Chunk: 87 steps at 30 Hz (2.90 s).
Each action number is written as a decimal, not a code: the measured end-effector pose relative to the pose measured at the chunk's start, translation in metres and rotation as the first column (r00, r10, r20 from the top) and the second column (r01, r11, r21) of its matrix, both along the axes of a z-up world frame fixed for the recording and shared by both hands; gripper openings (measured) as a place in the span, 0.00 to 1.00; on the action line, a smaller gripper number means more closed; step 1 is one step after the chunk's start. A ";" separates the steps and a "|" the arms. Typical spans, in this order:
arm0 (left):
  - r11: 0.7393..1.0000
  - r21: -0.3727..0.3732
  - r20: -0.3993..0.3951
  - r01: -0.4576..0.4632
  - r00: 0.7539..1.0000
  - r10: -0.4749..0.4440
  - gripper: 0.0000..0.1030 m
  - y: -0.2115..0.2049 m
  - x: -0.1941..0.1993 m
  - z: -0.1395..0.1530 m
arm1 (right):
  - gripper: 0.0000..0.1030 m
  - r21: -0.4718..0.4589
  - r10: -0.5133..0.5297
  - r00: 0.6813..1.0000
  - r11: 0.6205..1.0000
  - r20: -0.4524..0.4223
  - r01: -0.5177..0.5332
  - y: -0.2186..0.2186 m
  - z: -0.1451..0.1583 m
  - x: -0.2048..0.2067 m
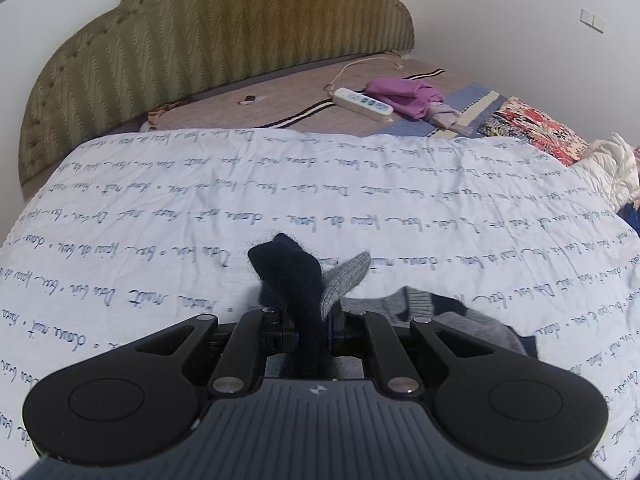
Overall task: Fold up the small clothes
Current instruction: 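Lift the gripped sweater edge upward with both grippers, then fold the held sweater edge over the sweater body with both grippers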
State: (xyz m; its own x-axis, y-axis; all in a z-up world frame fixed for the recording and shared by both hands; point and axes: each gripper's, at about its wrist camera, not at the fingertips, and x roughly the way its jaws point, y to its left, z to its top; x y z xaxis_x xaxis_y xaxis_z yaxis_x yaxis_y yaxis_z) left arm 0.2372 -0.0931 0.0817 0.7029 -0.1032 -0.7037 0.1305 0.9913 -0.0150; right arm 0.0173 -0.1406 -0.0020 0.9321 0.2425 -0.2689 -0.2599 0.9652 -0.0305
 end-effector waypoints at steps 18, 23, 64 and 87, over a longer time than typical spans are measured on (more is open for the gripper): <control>0.991 0.068 -0.017 0.112 0.994 -0.111 0.11 -0.100 -0.012 -0.024 | 0.06 0.128 -0.072 0.993 0.988 -0.089 0.083 -0.069 -0.017 0.000; 0.987 0.082 -0.034 0.138 0.990 -0.135 0.11 -0.121 -0.013 -0.035 | 0.06 0.160 -0.083 0.990 0.982 -0.118 0.102 -0.083 -0.023 0.000; 0.975 0.134 0.059 0.175 0.981 -0.184 0.85 -0.126 -0.038 -0.050 | 0.22 0.483 -0.011 0.896 0.840 -0.444 0.249 -0.162 -0.077 0.004; 0.986 0.124 0.046 0.112 0.992 -0.118 0.91 -0.071 -0.077 -0.067 | 0.23 0.594 0.039 0.882 0.753 -0.471 0.284 -0.187 -0.087 0.000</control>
State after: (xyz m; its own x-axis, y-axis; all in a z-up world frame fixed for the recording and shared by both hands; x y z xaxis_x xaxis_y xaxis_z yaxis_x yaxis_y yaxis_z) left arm 0.1603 -0.1643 0.0151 0.7276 -0.1020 -0.6783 0.2411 0.9638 0.1138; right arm 0.0168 -0.3275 -0.0886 0.7892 0.3954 -0.4699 0.0335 0.7363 0.6759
